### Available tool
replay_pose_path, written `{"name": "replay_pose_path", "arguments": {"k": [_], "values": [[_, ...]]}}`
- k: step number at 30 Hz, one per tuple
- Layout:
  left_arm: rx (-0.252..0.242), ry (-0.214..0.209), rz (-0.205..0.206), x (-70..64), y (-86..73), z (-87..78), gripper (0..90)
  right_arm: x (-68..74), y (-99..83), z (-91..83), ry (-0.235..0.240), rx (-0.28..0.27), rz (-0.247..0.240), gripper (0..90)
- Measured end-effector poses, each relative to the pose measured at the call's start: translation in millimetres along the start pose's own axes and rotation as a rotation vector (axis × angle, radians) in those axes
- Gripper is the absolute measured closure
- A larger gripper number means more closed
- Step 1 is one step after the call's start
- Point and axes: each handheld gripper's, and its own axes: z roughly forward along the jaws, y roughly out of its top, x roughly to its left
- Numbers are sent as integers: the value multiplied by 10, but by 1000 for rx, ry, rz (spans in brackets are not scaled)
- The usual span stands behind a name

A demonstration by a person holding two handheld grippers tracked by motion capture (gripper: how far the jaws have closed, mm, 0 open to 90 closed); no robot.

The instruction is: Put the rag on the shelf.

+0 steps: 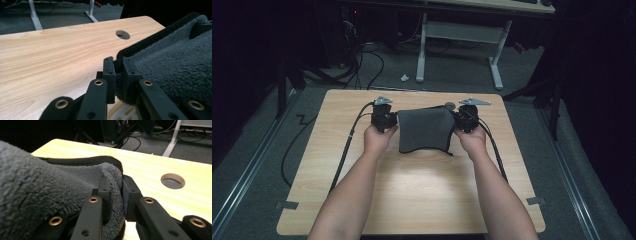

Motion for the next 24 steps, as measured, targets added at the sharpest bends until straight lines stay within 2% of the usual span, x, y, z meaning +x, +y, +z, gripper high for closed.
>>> {"name": "replay_pose_path", "arguments": {"k": [7,12,15,24], "values": [[5,-5,-9,19,-27,-13,825,10,-13,19,4,12,19,785],[11,-13,-16,4,-28,-17,824,-28,9,1,4,19,23,707],[10,-2,-21,-4,-25,-14,824,-54,23,-23,-11,17,25,654],[15,19,-5,-15,-6,-50,810,-110,93,-136,-70,-33,17,494]]}}
